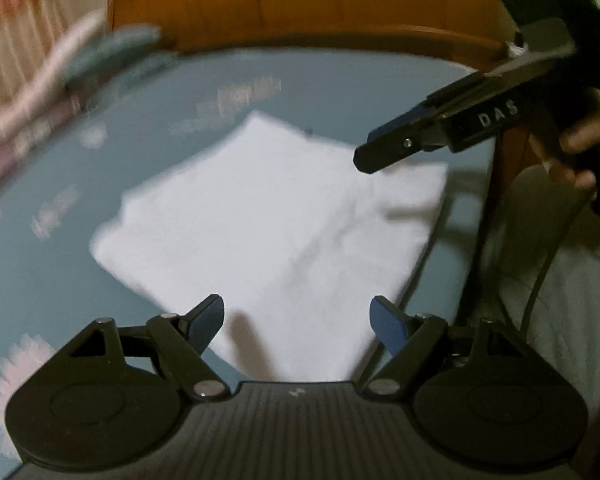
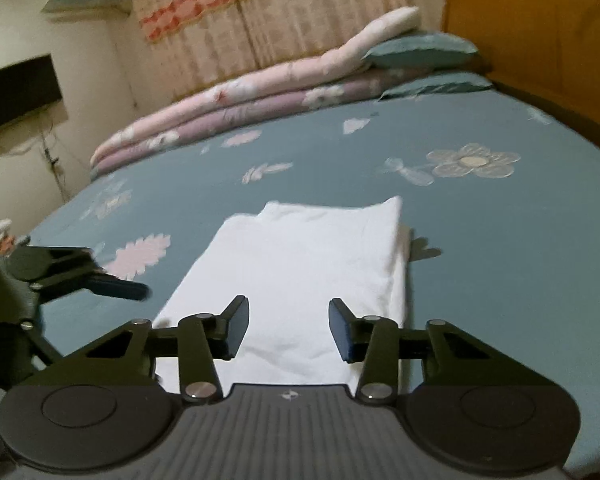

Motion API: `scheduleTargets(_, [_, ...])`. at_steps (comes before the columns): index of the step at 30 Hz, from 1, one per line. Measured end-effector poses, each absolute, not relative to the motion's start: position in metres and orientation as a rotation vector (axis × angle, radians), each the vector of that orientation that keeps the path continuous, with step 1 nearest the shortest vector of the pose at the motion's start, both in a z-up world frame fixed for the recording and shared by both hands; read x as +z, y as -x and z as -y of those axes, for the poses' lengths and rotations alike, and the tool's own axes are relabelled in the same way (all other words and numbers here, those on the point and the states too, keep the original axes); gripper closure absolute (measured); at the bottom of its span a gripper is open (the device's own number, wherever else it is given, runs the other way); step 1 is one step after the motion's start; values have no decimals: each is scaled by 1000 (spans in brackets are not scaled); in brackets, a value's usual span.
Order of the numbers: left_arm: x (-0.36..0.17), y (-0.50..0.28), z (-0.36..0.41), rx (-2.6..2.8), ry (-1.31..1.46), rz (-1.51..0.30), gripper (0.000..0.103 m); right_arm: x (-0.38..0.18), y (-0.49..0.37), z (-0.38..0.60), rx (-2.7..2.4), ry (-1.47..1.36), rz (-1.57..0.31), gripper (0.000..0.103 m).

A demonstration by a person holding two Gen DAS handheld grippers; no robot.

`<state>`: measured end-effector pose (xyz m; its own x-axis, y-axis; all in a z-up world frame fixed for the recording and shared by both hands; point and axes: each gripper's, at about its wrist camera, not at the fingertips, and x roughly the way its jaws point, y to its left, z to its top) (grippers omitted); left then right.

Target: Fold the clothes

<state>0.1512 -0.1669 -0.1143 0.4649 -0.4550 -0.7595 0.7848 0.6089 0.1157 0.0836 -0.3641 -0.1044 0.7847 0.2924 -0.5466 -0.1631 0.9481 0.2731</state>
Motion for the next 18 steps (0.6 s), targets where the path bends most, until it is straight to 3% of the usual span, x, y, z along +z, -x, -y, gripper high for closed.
scheduleTargets(2, [-127,-153,161,-787,-464,-777,22,-123,-93,366,213,-215,-689,54])
scheduleTargets(5, [-123,-152,155,-785,-436,-799,21,-146,-92,380,210,-287,-733,65])
scheduleTargets(11, [-95,-136,154,-901,-390,-763,21,-117,-75,378,219,-258,-673,64])
scheduleTargets(18, [-129,-132,163,-892,-358,-878,21,-135,-75,367,203,-168,-761,66])
